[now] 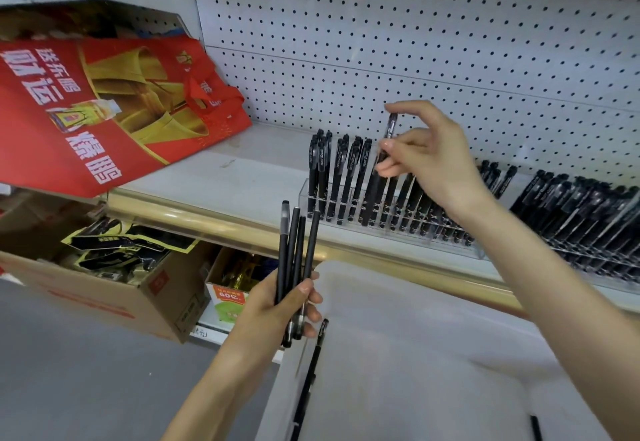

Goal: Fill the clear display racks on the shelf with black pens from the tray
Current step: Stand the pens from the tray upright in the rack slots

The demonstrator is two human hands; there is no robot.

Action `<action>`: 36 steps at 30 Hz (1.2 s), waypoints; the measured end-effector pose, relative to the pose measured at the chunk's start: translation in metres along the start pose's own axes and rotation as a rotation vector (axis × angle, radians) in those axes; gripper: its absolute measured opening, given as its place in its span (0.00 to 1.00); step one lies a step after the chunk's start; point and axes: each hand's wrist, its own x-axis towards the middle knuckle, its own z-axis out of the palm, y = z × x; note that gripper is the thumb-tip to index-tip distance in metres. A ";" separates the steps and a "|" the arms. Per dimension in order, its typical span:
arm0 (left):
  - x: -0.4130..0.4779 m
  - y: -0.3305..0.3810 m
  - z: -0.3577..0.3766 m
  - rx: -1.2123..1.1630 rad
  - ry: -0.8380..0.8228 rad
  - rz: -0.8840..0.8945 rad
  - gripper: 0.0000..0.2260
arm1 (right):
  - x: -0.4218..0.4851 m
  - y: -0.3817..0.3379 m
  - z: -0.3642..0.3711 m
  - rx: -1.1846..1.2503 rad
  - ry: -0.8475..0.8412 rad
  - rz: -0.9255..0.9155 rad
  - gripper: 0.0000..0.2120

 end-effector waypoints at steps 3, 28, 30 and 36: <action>0.000 0.002 0.002 -0.002 -0.002 0.004 0.06 | 0.004 0.010 0.012 -0.053 0.110 -0.055 0.14; 0.002 0.009 0.005 0.019 -0.021 0.011 0.08 | 0.016 0.055 0.031 -0.454 0.106 -0.242 0.10; 0.002 0.009 0.005 0.020 -0.018 0.012 0.08 | 0.015 0.052 0.031 -0.496 0.102 -0.224 0.12; 0.001 0.010 0.007 0.006 -0.030 0.022 0.08 | -0.007 0.038 0.021 -0.354 0.215 -0.159 0.12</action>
